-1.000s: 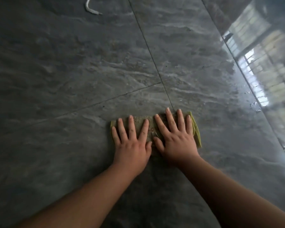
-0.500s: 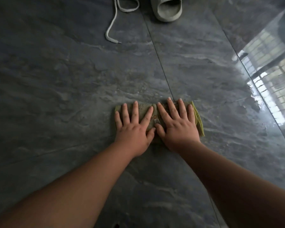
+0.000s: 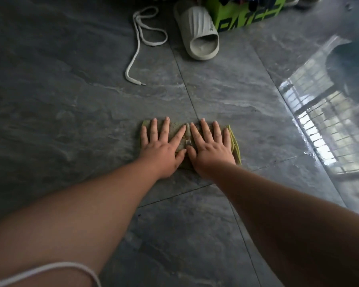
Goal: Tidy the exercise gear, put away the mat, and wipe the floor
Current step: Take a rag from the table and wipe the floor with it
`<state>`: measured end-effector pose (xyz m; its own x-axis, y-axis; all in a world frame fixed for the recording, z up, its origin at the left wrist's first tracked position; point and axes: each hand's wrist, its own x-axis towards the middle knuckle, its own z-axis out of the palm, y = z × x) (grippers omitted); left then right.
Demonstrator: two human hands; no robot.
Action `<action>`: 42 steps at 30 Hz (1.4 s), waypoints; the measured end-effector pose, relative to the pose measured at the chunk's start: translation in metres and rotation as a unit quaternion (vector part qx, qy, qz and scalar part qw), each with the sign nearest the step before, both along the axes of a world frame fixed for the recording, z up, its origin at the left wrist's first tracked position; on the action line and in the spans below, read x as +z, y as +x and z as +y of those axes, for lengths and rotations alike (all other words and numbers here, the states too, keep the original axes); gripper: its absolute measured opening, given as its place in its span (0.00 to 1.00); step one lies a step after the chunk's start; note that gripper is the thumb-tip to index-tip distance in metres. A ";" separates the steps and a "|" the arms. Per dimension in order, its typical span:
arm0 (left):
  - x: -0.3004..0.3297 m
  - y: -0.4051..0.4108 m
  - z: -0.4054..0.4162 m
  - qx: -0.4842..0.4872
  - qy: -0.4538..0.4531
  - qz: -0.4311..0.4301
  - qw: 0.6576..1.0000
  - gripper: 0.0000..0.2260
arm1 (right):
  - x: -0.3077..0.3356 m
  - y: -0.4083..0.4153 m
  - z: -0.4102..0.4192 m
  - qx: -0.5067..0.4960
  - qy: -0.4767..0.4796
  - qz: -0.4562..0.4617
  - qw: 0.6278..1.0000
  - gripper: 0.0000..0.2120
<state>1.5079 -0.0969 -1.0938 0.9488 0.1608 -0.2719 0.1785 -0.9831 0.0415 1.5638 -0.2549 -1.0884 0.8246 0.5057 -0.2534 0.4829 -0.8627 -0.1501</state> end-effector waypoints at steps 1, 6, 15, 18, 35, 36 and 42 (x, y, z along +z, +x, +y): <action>0.001 0.001 0.001 0.002 0.001 0.005 1.000 0.31 | 0.001 0.001 0.001 0.000 -0.004 0.004 1.000 0.31; 0.010 -0.007 -0.014 0.035 -0.019 0.037 0.999 0.30 | 0.009 -0.012 -0.004 -0.010 -0.004 0.028 1.000 0.32; 0.018 -0.105 -0.096 0.013 -0.039 0.058 0.997 0.31 | 0.013 -0.107 -0.090 -0.017 -0.005 0.033 0.999 0.33; 0.019 -0.138 -0.131 -0.006 -0.049 0.054 0.997 0.31 | 0.012 -0.147 -0.127 -0.033 -0.008 0.025 0.999 0.33; 0.019 -0.204 -0.266 -0.023 -0.087 0.062 0.994 0.31 | 0.015 -0.261 -0.248 -0.180 0.013 0.028 0.983 0.31; 0.015 -0.204 -0.264 -0.024 -0.088 0.056 0.994 0.30 | 0.013 -0.263 -0.247 -0.181 0.009 0.040 0.983 0.31; 0.015 -0.172 -0.250 -0.068 -0.077 0.048 0.994 0.29 | 0.003 -0.230 -0.248 -0.193 -0.014 0.015 0.981 0.32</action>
<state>1.3360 -0.3468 -1.0785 0.9276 -0.0182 -0.3732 0.0544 -0.9816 0.1830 1.3337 -0.5025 -1.0857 0.9452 0.1496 -0.2902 0.1151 -0.9844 -0.1328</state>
